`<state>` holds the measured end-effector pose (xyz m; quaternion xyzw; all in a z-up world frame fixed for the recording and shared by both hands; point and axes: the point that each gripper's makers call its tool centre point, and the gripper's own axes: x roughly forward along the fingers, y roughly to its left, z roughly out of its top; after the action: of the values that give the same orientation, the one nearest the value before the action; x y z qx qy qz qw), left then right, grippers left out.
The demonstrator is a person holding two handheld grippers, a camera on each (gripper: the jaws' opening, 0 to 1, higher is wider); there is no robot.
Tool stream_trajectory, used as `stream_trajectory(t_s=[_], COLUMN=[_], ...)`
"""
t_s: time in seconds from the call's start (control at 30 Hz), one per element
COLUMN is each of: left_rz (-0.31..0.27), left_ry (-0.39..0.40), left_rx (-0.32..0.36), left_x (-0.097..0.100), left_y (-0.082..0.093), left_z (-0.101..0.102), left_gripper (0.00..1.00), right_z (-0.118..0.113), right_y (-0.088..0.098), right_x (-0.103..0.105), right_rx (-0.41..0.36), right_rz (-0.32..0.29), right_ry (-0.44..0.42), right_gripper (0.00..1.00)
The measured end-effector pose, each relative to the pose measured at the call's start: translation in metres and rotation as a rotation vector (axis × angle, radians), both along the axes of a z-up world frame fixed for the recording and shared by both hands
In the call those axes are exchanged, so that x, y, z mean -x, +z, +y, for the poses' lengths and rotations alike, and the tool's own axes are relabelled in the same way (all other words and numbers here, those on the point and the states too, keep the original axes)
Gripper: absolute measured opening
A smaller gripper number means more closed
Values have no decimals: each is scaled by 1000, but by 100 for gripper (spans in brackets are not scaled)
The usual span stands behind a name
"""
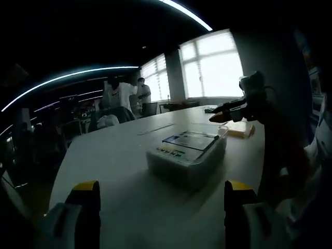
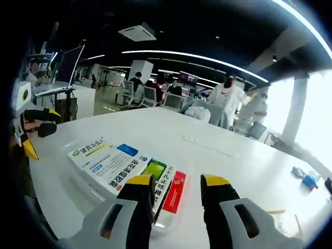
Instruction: Arrange the small medicine boxes into an aligned row inside the storage area until every box is upright, visible, and separated from the surrounding clutter.
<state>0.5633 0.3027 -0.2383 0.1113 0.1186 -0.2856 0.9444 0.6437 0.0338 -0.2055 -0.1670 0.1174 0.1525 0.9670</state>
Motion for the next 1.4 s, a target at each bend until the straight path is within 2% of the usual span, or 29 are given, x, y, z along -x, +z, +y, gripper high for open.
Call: stream_trajectory(t_s=[0.3,0.4,0.63,0.77,0.97,1.27,1.4], left_rz=[1,7,15,17,9,-6,-5], left_ry=[-12,-11,-17,-26,-35,-45,-50], left_rx=[-3,10,20,25,31,53,58], left_x=[0,0,1,1,0,0,0], left_y=[0,0,-2,-1,1,6,5], left_z=[-4,-5,-7,-9,-13,-17,-19], left_gripper=[100,100,100,100,100,100,100], right_z=[-3,0,5,4,-6,-12,-13], right_y=[-2,-5,0,3,8,9,9], right_x=[1,3,10,16,24,27,29], right_rx=[27,54,32,-39,-104,-138,-173], right_rz=[-2,-8,-47,-58,-77,-82,-74], right_ry=[8,48,146,178,205,224,242], right_gripper=[36,39,51,62,64,86,92])
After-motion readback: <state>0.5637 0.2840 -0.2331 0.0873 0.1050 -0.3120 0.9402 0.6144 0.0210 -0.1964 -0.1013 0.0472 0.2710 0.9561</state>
